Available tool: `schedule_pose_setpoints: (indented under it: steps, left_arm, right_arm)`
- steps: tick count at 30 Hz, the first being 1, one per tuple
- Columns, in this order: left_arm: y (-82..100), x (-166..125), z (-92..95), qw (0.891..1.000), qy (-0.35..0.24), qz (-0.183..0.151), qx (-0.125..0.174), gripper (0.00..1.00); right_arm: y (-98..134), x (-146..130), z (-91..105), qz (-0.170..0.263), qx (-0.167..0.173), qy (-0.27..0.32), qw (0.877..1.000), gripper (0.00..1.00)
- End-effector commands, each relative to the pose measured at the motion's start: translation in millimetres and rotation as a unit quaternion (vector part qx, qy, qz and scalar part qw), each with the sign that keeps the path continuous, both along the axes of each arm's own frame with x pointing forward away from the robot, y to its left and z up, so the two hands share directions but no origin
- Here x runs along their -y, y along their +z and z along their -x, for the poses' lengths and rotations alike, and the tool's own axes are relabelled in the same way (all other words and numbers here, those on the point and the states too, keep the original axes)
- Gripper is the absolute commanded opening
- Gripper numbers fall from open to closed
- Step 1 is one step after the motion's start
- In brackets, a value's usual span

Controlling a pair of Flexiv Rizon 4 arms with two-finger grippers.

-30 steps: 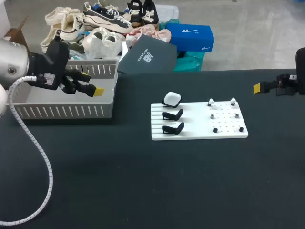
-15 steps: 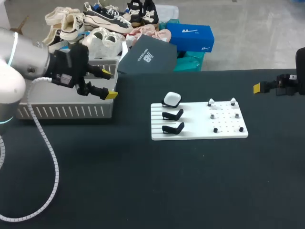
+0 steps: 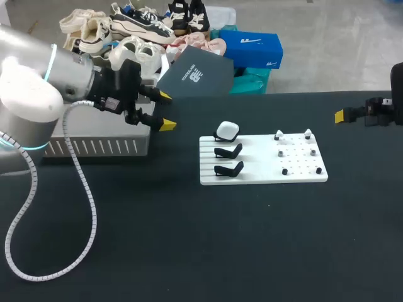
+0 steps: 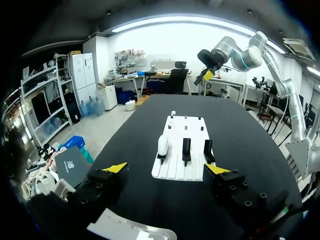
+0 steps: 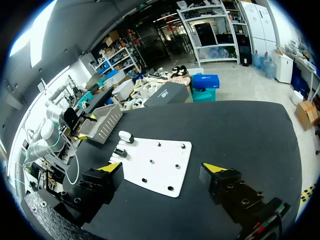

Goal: Pick up each earbud case from the left stands, insert the matching earbuds, close the lid, and place the case in the box.

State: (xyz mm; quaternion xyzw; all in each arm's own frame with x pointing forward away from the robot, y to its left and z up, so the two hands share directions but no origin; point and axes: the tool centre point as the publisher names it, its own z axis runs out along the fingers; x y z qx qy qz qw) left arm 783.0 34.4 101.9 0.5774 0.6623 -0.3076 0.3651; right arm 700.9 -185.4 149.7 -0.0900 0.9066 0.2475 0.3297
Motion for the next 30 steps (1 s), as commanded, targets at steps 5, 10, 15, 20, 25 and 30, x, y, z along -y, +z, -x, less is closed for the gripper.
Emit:
schedule_pose_setpoints:
  steps: [5,10,15,20,25,30]
  left_arm:
    - [-26.8,26,-16.0,0.997,-0.069,0.004,-0.046,1.00]
    - [-35.1,38,-14.0,0.996,-0.075,0.012,-0.053,1.00]
    - [-40.8,48,-14.9,0.995,-0.074,0.025,-0.056,0.93]
    - [-47.6,57,-17.5,0.995,-0.066,0.033,-0.060,0.74]
    - [-54.2,66,-19.8,0.996,-0.059,0.037,-0.057,0.94]
    - [-59.3,76,-23.2,0.997,-0.056,0.040,-0.047,0.87]
  right_arm:
    - [-1,1,-1.0,-0.002,0.000,0.003,1.000,1.00]
    - [-1,1,-1.0,-0.002,0.000,0.003,1.000,1.00]
    - [-1,1,-1.0,-0.002,0.000,0.003,1.000,1.00]
    - [-1,1,-1.0,-0.002,0.000,0.003,1.000,1.00]
    - [-1,1,-1.0,-0.002,0.000,0.003,1.000,1.00]
    - [-1,1,-1.0,-0.002,0.000,0.003,1.000,1.00]
